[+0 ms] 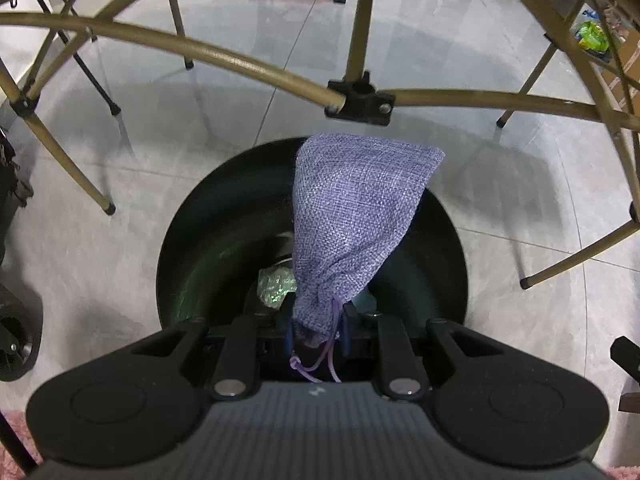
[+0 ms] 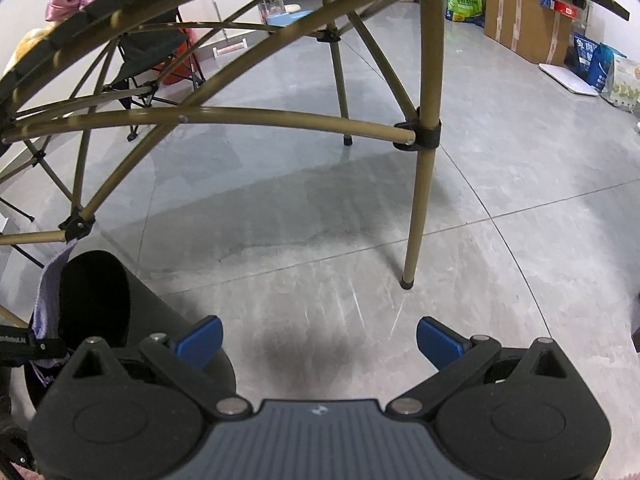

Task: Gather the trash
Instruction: 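Move the left tool over the bin and open it to drop the purple bag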

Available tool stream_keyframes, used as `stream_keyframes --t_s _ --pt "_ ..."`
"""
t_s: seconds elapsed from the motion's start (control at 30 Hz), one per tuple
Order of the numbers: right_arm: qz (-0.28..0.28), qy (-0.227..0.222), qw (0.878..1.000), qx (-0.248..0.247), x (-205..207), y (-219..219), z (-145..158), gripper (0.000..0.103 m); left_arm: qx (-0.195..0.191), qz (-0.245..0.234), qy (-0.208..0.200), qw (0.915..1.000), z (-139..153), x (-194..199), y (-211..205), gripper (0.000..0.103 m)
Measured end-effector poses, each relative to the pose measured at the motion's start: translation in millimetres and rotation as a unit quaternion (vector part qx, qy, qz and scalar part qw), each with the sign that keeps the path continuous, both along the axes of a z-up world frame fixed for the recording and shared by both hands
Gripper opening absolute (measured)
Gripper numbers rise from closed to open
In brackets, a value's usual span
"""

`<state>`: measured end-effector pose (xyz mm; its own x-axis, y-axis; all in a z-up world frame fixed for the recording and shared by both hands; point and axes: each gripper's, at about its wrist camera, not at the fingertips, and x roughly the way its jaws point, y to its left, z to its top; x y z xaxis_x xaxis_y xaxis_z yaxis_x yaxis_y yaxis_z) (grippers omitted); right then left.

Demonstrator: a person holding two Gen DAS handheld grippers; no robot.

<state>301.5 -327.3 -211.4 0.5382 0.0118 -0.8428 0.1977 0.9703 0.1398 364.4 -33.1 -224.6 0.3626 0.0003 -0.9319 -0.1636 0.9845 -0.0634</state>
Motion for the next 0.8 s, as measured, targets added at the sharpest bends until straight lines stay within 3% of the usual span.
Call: stream_keyframes --t_s 0.63,0.73,0.77,0.8 --pt "-0.005 0.028 1.000 -0.002 9.0 2.2 -11.7 0.103 -0.008 -0.002 0.023 0.9997 -9.5 4.5 2.8 0.023" --pt "-0.004 0.030 1.000 -0.003 9.2 2.9 -12.4 0.103 -0.008 -0.006 0.021 0.9997 -9.9 3.3 2.3 0.038" --pt "-0.004 0.030 1.000 -0.003 9.5 3.1 -12.5 0.103 -0.008 -0.008 0.019 0.9998 -9.1 2.9 1.7 0.055" --pt "-0.004 0.030 1.000 -0.003 9.8 3.5 -12.6 0.103 -0.007 -0.008 0.016 0.9998 -8.3 2.0 1.0 0.080"
